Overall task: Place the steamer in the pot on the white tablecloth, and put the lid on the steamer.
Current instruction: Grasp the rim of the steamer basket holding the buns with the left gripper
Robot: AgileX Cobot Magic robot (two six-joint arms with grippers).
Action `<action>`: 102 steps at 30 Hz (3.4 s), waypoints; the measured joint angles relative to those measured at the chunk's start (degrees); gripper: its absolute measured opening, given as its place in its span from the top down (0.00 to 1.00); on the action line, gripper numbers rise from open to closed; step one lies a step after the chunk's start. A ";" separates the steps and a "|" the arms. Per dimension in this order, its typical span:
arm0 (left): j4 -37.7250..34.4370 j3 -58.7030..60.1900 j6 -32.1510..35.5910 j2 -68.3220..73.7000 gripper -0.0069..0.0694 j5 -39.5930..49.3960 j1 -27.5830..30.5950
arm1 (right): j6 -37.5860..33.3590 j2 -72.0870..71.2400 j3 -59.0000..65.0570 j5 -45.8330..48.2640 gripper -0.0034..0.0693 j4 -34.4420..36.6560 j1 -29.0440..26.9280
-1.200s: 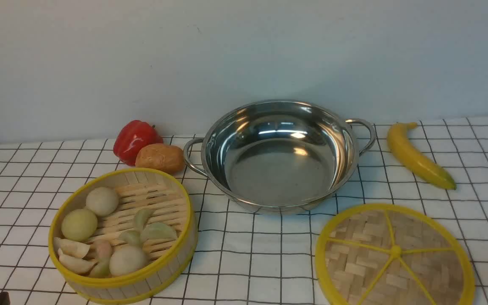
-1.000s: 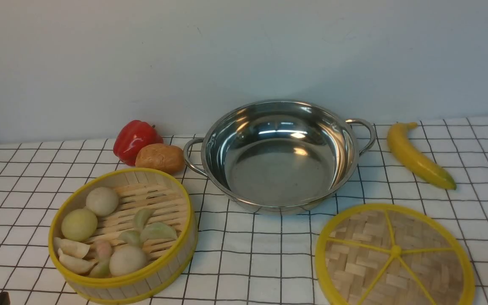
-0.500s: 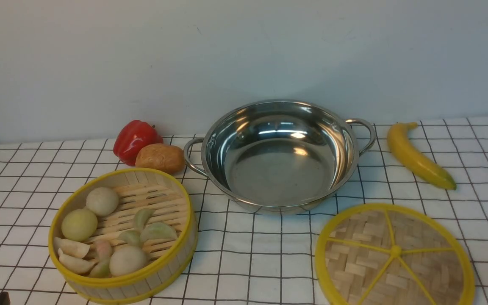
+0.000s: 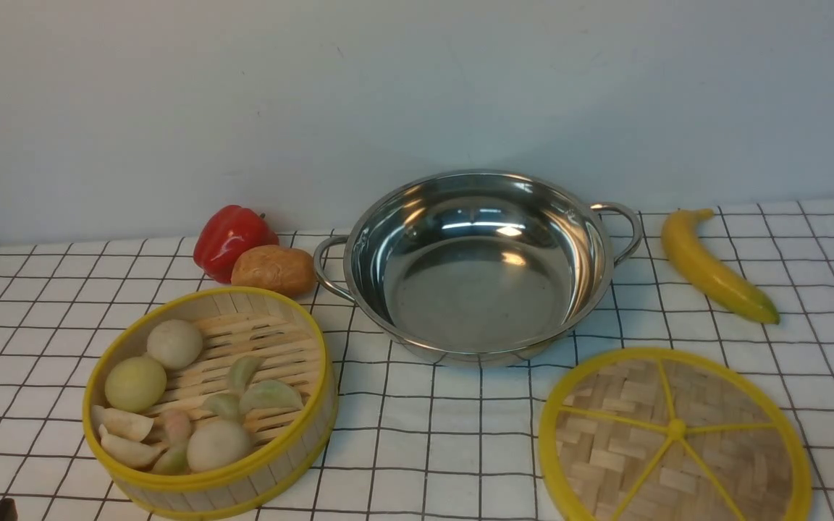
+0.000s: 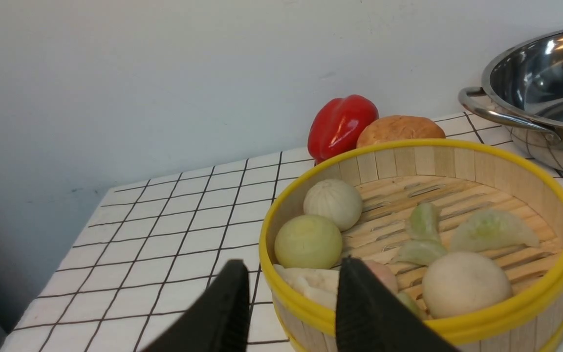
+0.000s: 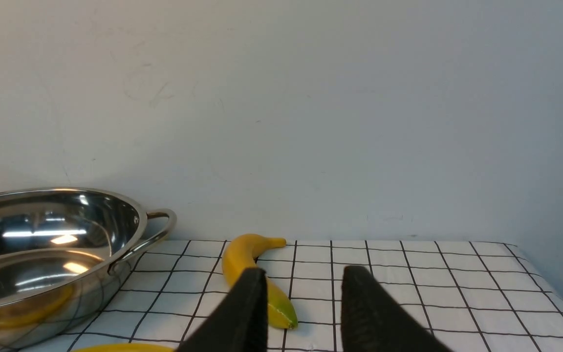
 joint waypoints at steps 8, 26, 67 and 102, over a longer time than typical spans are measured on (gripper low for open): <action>-12.97 0.00 -7.63 0.00 0.59 -0.07 0.00 | 6.19 0.00 0.00 -0.23 0.62 7.71 0.00; -32.19 0.00 -17.04 0.00 0.59 -6.19 0.00 | 23.63 0.00 0.00 -3.04 0.62 32.06 0.00; -14.09 -64.34 11.68 84.18 0.59 34.35 17.40 | -12.20 39.75 -39.48 40.42 0.62 20.83 0.00; -21.04 -67.63 21.36 105.79 0.60 32.81 17.40 | -18.04 39.75 -39.48 42.00 0.62 27.15 0.00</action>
